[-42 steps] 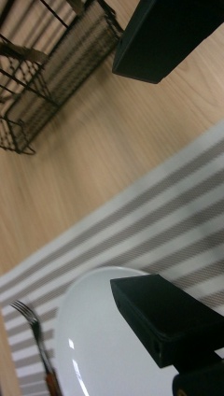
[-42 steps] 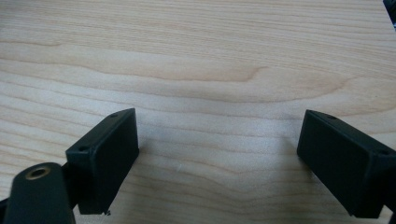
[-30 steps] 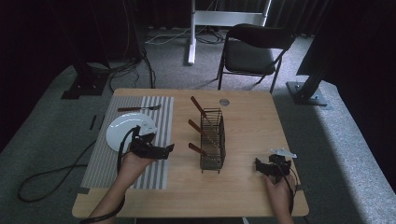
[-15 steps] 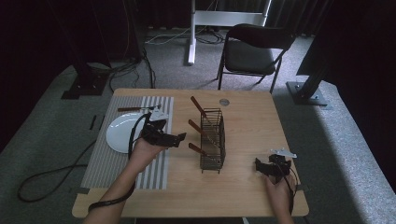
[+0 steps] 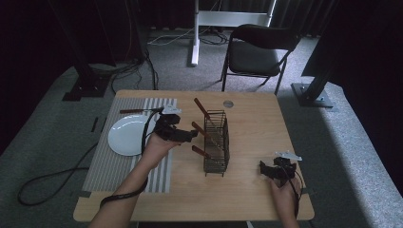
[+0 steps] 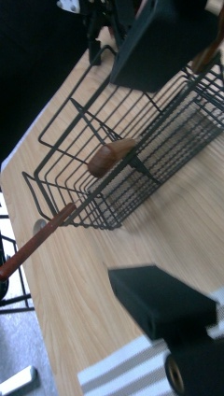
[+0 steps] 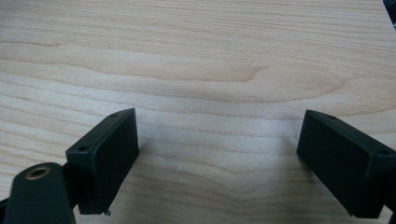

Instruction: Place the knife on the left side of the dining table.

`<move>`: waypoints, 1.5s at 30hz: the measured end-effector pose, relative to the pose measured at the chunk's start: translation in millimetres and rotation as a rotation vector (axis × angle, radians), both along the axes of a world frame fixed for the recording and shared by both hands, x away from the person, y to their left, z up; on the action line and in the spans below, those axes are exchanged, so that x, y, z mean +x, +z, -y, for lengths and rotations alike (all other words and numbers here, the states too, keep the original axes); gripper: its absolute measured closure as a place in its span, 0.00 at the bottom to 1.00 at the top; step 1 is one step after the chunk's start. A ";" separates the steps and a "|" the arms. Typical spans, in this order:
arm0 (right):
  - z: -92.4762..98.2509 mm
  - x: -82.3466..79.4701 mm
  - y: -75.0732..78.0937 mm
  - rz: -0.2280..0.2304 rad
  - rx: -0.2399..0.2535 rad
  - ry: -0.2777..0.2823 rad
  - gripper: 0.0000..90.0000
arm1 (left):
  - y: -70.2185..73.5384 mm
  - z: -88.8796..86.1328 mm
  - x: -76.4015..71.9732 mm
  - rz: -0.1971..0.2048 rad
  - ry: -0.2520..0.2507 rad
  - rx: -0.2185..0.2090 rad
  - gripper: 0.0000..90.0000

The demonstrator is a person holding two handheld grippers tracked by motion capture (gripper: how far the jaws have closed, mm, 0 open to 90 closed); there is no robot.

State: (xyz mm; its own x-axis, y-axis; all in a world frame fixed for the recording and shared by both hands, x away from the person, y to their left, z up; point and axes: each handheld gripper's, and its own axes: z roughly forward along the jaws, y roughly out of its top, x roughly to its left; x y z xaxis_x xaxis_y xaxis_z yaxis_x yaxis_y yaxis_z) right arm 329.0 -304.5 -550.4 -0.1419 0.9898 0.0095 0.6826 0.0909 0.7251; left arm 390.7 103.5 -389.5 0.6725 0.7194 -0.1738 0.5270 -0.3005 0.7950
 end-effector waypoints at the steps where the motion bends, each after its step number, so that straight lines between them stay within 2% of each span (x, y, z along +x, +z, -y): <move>1: -0.1 -0.1 0.0 -0.001 0.001 0.000 0.13 | -0.8 1.0 1.4 -0.007 -0.002 -0.003 0.16; 8: -0.1 -0.1 0.0 -0.001 0.001 -0.001 0.13 | -10.4 3.6 10.2 -0.068 -0.015 -0.062 0.38; 9: -0.1 -0.1 0.0 -0.001 0.001 -0.001 0.13 | -11.7 4.5 10.7 -0.066 -0.015 -0.055 0.39; 14: -0.1 -0.1 0.0 -0.002 0.002 -0.001 0.13 | -14.9 7.3 12.9 -0.079 -0.029 -0.078 0.50; 16: -0.1 -0.1 0.0 -0.001 0.001 -0.001 0.13 | -15.0 8.7 12.6 -0.073 -0.026 -0.070 0.56; 17: -0.1 -0.1 0.0 -0.002 0.002 -0.001 0.13 | -15.5 9.4 13.0 -0.082 -0.044 -0.092 0.56; 19: 0.0 -0.1 0.0 -0.001 0.001 0.000 0.13 | -15.4 10.7 12.6 -0.067 -0.045 -0.074 0.63; 23: -0.1 -0.1 0.0 -0.001 0.001 -0.001 0.13 | -16.8 9.3 13.9 -0.087 -0.062 -0.122 0.74; 24: 0.0 -0.1 0.0 -0.001 0.001 0.000 0.13 | -16.3 10.0 13.2 -0.086 -0.067 -0.119 0.77; 27: -0.1 -0.1 0.0 -0.001 0.001 -0.001 0.13 | -15.8 10.2 12.5 -0.098 -0.080 -0.126 0.80; 28: -0.1 -0.1 0.0 -0.001 0.001 -0.001 0.13 | -14.7 10.9 9.9 -0.096 -0.095 -0.141 0.81; 30: -0.1 -0.1 0.0 -0.001 0.001 0.000 0.13 | -13.4 13.1 6.3 -0.079 -0.105 -0.133 0.82; 31: -0.1 -0.1 0.1 -0.002 0.002 -0.001 0.13 | -13.0 13.9 4.9 -0.080 -0.118 -0.145 0.82; 34: -0.1 -0.1 0.0 -0.001 0.001 -0.001 0.13 | -11.3 17.9 0.7 -0.052 -0.130 -0.132 0.83; 45: -0.1 0.0 0.1 -0.001 0.002 -0.001 0.13 | 2.4 15.5 -9.3 -0.015 -0.150 -0.143 0.84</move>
